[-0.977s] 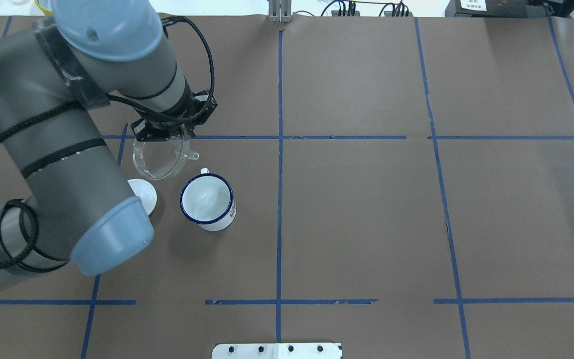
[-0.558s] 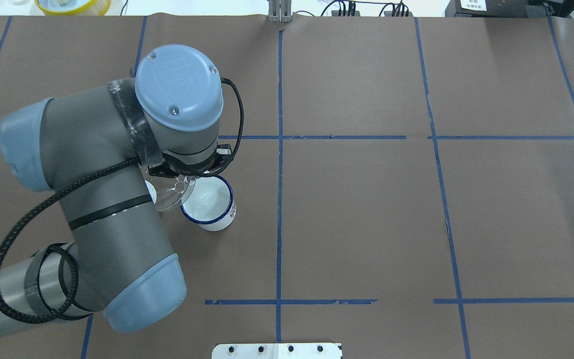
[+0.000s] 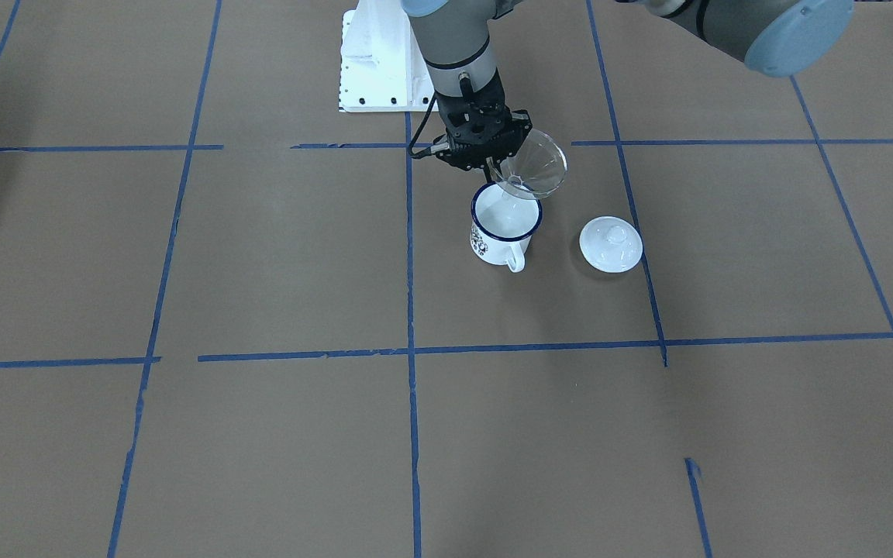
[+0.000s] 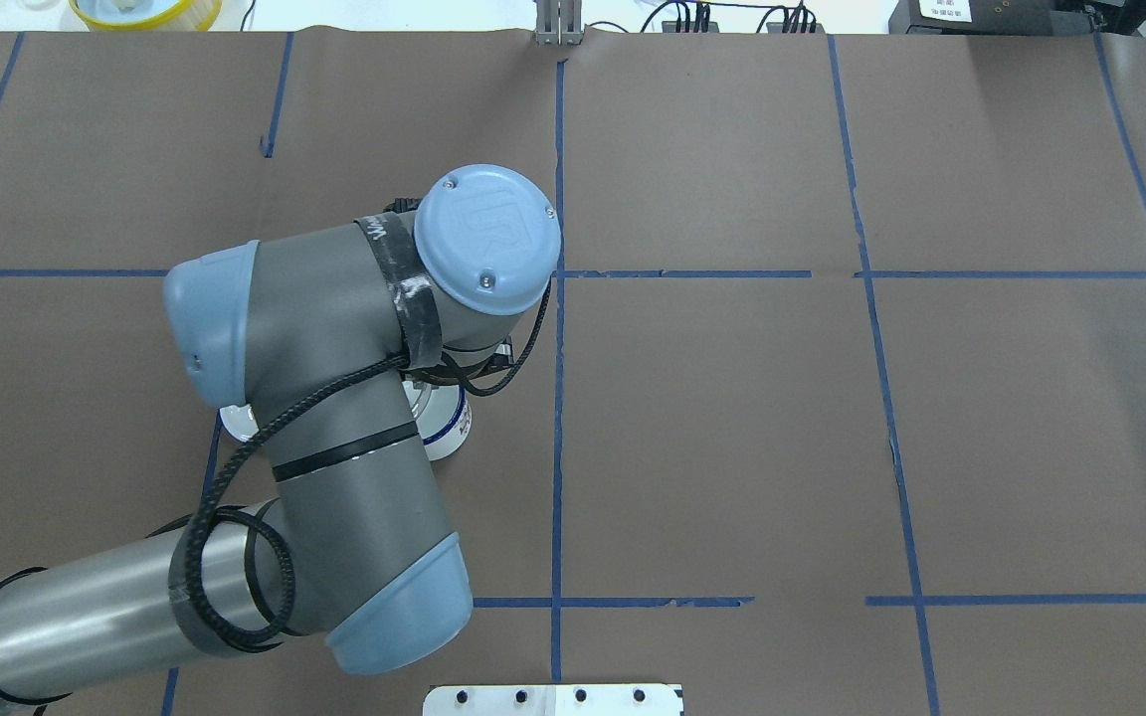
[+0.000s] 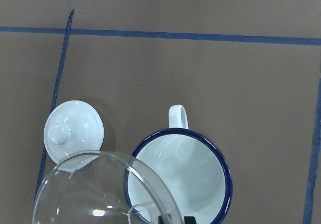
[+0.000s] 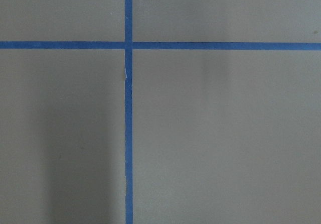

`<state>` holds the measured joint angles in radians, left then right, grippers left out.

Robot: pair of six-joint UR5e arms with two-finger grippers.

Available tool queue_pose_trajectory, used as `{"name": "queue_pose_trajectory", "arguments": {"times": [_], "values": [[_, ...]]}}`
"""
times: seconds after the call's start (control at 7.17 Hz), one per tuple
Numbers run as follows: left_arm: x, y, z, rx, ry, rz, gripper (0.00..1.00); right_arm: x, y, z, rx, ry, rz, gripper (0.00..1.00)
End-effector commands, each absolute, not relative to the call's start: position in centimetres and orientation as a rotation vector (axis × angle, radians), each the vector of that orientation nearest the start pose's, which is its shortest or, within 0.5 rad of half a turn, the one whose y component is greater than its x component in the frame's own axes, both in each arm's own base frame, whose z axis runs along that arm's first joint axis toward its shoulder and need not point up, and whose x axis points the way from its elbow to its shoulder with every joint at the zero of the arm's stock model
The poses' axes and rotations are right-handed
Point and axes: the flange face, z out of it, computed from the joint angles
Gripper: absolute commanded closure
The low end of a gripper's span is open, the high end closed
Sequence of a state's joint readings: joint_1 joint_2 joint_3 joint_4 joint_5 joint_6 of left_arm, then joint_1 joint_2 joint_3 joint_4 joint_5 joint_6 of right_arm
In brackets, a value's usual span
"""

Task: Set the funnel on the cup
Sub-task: 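Lower the funnel into the mug mouth and open the left gripper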

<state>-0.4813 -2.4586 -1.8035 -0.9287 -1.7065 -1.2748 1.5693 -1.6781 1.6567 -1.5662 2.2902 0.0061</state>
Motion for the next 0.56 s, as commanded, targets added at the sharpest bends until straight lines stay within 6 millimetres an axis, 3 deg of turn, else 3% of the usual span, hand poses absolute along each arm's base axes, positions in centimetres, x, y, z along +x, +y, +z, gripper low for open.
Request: {"name": "queue_pose_trajectory", "arguments": {"times": [0.0,0.14,0.28,0.42], "values": [[53.68,-40.43,12.96,0.075,0.461,-0.125,1.0,6.7,-44.51,67.01,-0.019,-0.719,0.01,0.0],[54.08,-40.62,13.02,0.079,0.468,-0.12,0.95,6.7,-44.51,67.01,-0.019,-0.719,0.01,0.0],[54.12,-40.61,13.28,0.082,0.467,-0.093,0.01,6.7,-44.51,67.01,-0.019,-0.719,0.01,0.0],[54.21,-40.54,13.4,0.082,0.47,-0.095,0.0,6.7,-44.51,67.01,-0.019,-0.719,0.01,0.0]]}}
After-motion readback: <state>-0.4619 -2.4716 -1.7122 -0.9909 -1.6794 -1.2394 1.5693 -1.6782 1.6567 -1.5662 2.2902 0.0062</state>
